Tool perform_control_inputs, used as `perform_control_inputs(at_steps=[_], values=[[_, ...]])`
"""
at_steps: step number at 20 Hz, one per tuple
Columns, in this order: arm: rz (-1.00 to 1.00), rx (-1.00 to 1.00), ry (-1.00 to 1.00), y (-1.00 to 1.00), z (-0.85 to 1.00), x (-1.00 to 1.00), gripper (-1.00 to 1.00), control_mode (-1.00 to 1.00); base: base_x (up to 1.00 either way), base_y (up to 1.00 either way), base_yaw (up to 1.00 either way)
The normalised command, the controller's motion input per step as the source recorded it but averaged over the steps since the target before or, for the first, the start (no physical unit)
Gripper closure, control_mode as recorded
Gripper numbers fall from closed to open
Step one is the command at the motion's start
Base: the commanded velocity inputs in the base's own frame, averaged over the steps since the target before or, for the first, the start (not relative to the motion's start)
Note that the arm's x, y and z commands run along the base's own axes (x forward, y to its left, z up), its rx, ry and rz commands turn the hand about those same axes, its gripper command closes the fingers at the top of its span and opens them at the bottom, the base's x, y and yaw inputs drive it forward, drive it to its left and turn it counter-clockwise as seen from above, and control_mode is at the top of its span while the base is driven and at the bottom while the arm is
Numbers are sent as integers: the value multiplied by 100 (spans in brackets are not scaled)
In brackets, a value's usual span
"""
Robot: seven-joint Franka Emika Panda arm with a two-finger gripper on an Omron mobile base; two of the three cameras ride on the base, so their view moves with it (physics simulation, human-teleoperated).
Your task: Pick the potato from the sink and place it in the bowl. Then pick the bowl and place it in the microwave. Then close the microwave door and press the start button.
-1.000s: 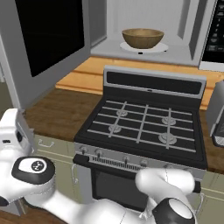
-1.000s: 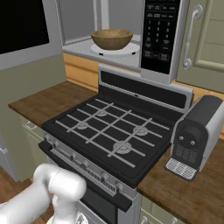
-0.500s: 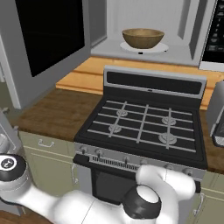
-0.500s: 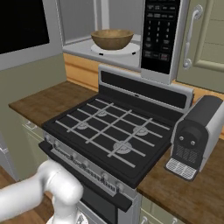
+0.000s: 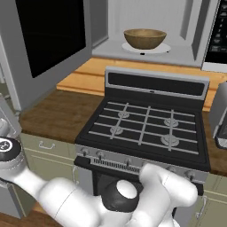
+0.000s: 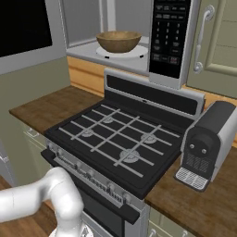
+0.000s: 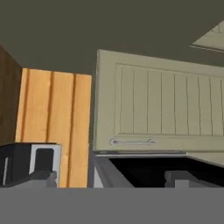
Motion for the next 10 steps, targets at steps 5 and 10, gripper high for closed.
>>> perform_control_inputs(at_steps=[5, 10], values=[[1, 2, -34, -36, 32, 29, -100, -100, 0, 0, 0], [0, 11, -28, -62, 36, 1, -100, -100, 0, 0, 0]])
